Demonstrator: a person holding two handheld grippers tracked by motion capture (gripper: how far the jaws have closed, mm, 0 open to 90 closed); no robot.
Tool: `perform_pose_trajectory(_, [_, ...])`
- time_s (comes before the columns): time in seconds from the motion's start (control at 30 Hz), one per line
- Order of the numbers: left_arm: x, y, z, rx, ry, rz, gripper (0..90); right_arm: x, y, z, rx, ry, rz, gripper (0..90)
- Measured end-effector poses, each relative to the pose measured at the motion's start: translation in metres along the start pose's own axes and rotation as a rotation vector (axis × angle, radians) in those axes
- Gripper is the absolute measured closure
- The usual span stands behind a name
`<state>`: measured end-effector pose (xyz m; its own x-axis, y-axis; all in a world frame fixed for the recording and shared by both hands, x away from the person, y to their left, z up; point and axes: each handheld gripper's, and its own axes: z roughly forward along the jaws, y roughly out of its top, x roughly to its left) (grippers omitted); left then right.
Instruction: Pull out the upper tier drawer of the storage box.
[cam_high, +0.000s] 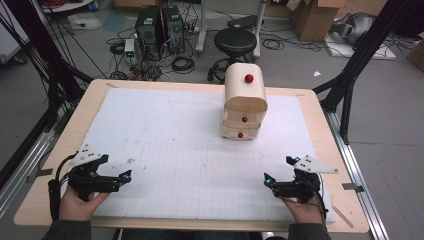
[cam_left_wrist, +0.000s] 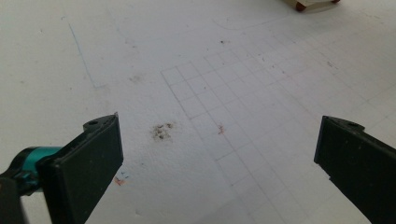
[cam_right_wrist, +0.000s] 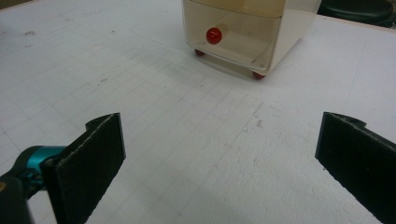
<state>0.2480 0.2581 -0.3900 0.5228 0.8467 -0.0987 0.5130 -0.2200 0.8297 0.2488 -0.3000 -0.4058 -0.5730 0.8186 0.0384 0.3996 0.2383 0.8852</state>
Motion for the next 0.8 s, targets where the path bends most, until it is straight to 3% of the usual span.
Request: perform_pose_trajectory(0.8, [0.0027,-0.0008,0.0025,0.001,0.0,-0.003,1.7,-0.0015,0.0002,0.0025,-0.005,-0.005,-0.001,0.4])
